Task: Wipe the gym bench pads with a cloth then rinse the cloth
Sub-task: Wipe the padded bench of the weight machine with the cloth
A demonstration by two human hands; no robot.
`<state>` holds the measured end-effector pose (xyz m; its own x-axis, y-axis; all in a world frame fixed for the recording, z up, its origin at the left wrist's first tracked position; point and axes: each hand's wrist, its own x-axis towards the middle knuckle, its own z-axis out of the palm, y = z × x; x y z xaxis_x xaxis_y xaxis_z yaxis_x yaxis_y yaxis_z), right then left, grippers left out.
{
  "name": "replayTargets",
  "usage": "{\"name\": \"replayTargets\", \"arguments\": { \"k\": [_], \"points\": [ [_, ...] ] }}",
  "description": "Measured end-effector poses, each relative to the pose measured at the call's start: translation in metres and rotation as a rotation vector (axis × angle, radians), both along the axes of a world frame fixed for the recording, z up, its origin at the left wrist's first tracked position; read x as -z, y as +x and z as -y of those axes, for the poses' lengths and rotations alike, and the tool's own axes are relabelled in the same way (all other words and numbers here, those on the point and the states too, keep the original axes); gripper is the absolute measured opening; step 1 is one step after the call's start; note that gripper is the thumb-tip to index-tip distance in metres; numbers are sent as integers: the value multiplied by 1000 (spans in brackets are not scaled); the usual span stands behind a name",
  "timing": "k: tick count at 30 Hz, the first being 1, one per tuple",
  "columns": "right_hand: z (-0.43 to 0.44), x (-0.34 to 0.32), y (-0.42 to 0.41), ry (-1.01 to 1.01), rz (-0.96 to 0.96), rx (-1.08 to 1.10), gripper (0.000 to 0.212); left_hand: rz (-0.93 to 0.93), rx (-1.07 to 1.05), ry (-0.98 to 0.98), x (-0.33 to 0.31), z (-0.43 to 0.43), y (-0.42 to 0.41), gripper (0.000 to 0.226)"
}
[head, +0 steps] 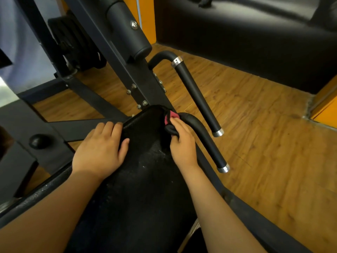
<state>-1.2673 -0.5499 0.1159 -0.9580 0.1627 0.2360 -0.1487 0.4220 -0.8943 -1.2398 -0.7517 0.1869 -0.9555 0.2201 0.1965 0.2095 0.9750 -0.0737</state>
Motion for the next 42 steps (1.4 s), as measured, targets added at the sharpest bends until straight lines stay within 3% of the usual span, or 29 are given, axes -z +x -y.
{"name": "replayTargets", "arguments": {
  "k": [5, 11, 18, 22, 28, 33, 36, 39, 42],
  "points": [
    [-29, 33, 28, 13, 143, 95, 55, 6, -12, 12, -3, -1, 2, 57],
    [-15, 10, -2, -66, 110, 8, 55, 4, -12, -1, -3, -2, 2, 57],
    [-14, 38, 43, 62, 113, 179, 59, 20, -15, -2, -3, -2, 2, 59],
    [18, 16, 34, 16, 28, 135, 60, 14, -14, -8, -2, -2, 1, 56],
    [38, 22, 85, 195, 76, 30, 61, 15, -11, -12, -3, -1, 2, 55],
    [29, 14, 43, 148, 14, 159, 57, -2, -7, -9, -2, -3, 2, 54],
    [38, 18, 63, 147, 51, 148, 59, 7, 5, -18, -2, -2, 2, 53],
    [35, 30, 99, 260, 102, 27, 65, 2, 5, -14, -2, -1, 2, 54],
    [16, 37, 85, 343, 55, 1, 65, -9, 7, -16, -2, -1, 2, 54]
  ]
}}
